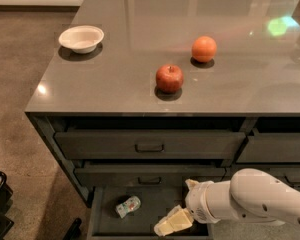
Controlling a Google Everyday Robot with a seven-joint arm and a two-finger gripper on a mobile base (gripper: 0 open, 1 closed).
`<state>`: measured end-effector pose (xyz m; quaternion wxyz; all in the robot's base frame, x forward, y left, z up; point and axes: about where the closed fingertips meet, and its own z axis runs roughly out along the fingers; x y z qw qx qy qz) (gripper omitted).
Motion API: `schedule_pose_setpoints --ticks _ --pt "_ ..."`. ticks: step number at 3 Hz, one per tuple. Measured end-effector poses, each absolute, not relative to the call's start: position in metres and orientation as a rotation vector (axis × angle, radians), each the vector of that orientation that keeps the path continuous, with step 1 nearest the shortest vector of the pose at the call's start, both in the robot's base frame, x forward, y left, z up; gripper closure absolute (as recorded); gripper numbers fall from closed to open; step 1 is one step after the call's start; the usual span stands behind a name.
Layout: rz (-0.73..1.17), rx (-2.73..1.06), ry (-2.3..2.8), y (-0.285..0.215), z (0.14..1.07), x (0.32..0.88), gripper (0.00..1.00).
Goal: Pick 7up can from bottom drawer and place on counter
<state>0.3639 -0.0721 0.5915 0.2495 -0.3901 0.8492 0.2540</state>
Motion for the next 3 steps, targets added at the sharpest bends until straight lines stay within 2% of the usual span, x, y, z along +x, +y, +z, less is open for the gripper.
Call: schedule_pose_setpoints --ticks 3 --pt "0.942 -1.288 1.918 -0.015 0.519 0.403 0.0"
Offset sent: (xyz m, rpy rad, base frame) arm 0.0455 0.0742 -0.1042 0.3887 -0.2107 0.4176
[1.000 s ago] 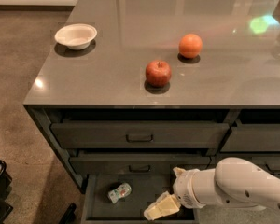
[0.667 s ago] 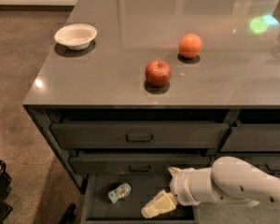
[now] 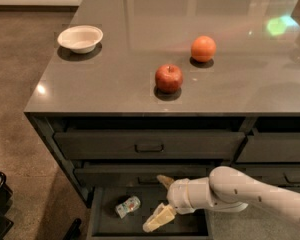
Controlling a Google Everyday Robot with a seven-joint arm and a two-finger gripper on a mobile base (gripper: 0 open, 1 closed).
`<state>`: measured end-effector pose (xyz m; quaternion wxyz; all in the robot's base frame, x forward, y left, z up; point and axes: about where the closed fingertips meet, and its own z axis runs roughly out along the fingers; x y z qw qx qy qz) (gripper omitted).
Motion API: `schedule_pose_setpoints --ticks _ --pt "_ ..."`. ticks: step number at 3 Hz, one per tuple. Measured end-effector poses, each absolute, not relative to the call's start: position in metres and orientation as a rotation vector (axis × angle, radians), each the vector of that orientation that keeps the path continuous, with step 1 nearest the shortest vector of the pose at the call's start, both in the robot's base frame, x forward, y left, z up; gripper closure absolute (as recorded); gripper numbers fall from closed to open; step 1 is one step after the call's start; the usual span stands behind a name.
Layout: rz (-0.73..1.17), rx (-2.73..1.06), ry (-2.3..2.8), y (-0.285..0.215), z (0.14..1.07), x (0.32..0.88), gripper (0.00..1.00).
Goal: Pick 7up can from bottom drawer and place on counter
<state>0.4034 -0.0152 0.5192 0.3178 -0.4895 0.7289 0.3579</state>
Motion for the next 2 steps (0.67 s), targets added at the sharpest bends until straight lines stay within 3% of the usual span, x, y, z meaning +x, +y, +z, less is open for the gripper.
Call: schedule_pose_setpoints --ticks 2 --pt "0.941 -1.248 1.943 -0.0053 0.4991 0.3892 0.0"
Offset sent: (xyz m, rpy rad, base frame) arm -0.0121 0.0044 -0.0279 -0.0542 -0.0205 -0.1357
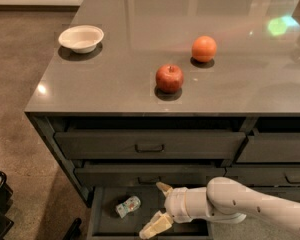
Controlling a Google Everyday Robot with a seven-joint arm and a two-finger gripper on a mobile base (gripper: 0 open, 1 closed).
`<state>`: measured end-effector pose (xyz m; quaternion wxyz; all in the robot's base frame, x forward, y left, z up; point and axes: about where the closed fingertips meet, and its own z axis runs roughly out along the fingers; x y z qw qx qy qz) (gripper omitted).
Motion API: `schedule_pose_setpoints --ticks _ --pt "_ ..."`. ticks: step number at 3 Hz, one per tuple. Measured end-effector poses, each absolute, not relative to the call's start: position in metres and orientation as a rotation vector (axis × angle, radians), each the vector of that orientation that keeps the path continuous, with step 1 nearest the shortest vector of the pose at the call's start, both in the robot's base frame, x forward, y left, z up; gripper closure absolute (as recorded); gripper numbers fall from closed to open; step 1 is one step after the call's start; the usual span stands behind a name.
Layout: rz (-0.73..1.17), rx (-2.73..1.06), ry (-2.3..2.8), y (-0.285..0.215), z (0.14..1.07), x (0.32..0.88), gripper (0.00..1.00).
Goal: Pick 7up can from bottom drawer and place on counter
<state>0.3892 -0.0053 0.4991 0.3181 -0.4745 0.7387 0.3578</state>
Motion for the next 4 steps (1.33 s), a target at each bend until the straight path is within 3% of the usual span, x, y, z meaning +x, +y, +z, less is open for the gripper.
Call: schedule_pose_setpoints --ticks 2,4 --pt "0.835 -1.129 1.975 0.028 0.386 0.411 0.0" --pt "0.862 -1.105 1.973 0.03 0.371 0.41 0.0"
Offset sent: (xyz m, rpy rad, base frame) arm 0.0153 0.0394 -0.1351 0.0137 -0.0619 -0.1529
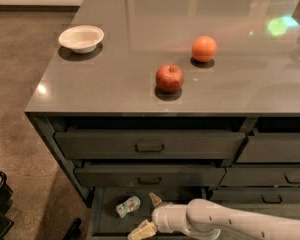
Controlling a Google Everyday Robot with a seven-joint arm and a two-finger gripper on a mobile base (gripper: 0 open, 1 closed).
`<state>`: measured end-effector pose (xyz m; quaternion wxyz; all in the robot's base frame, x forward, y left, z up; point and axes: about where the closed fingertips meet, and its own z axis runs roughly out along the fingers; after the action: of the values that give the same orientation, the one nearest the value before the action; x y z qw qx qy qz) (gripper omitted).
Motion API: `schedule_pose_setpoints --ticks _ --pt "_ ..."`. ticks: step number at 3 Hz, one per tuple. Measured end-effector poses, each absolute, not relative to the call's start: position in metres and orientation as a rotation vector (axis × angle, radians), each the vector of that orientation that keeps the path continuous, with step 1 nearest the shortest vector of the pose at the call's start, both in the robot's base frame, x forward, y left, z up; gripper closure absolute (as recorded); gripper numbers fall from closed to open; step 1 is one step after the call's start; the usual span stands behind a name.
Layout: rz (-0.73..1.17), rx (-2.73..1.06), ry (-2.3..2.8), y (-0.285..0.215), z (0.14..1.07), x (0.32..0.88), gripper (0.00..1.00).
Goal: Pick 7up can from bottom drawer and place on counter
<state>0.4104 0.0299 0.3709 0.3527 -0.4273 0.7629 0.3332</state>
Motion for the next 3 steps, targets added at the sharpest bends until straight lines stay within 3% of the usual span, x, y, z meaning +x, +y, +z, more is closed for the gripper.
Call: schedule_pose_setpoints --ticks 2,3 --pt "0.949 -1.013 1.948 0.061 0.277 0.432 0.0" --pt "0.949 -1.013 1.948 0.061 0.277 0.432 0.0"
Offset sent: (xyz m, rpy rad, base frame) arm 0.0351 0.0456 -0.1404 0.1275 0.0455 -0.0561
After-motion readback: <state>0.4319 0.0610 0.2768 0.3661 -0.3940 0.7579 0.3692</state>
